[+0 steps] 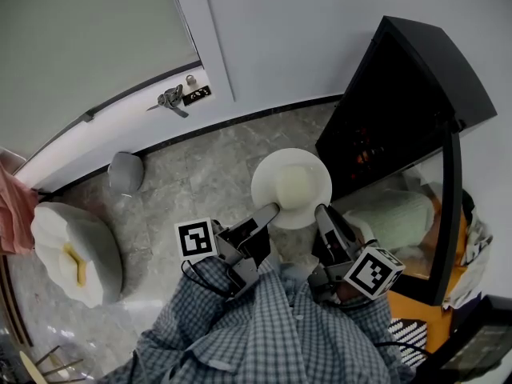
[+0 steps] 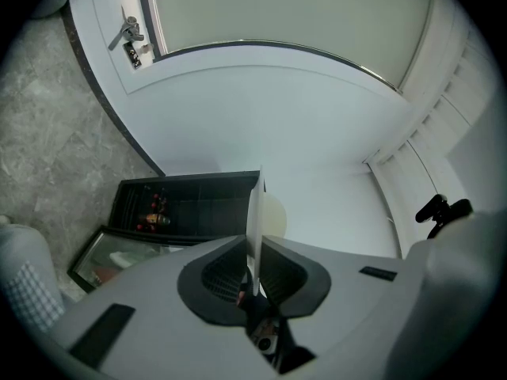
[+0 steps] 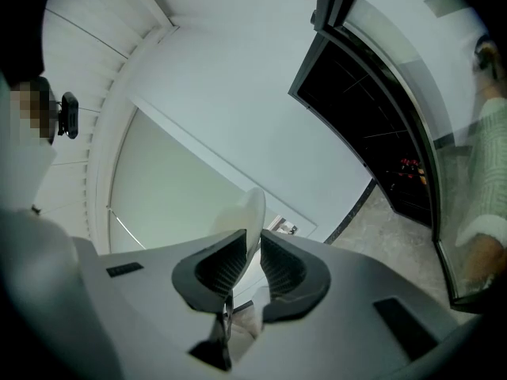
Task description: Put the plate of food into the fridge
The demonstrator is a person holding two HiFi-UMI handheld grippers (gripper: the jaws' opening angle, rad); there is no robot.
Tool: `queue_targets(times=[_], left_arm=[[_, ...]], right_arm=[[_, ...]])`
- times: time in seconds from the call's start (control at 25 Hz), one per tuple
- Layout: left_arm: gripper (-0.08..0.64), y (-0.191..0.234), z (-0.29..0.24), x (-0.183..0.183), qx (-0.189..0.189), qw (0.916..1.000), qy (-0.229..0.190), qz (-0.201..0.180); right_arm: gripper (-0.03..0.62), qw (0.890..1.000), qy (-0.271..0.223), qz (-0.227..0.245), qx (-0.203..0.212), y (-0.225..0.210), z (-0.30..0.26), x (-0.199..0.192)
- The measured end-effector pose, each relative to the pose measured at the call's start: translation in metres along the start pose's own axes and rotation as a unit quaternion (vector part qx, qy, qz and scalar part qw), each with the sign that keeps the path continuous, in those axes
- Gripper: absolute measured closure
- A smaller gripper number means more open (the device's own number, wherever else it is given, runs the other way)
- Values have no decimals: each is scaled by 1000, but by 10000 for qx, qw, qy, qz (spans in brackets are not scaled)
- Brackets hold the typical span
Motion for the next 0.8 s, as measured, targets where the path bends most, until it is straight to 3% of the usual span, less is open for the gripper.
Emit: queue_targets(times=[0.56, 0.8], left_arm=[[525, 0, 0, 10, 36, 10000, -33, -34], [525, 7, -33, 40, 53, 10000, 67, 3]], right_arm=[[531, 10000, -60, -60, 12, 1, -11, 1], [531, 9998, -188, -47, 25, -10, -38, 33]])
Point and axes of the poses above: the fingertips, and each gripper's own axes: z backward along the fingers, y to its left, x out of its top, the point moved 4 cm from there along z, backward along the fingers, and after that the axes turned 4 degrees about -z, right-handed, at the moved point
